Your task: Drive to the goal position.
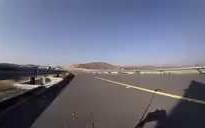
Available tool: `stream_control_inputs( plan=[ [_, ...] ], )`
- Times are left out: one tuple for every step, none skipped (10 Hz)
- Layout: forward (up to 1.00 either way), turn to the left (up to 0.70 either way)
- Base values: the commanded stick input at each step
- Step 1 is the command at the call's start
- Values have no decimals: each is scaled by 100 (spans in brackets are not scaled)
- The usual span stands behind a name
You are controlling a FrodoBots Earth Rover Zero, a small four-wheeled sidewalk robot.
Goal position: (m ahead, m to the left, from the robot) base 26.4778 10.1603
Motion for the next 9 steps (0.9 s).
stream_control_inputs(
  plan=[
    [0, 0],
    [0, 0],
    [0, 0],
    [0, 0],
    [10, 0],
    [27, 0],
    [85, 0],
    [85, 0],
    [85, 0]
  ],
)
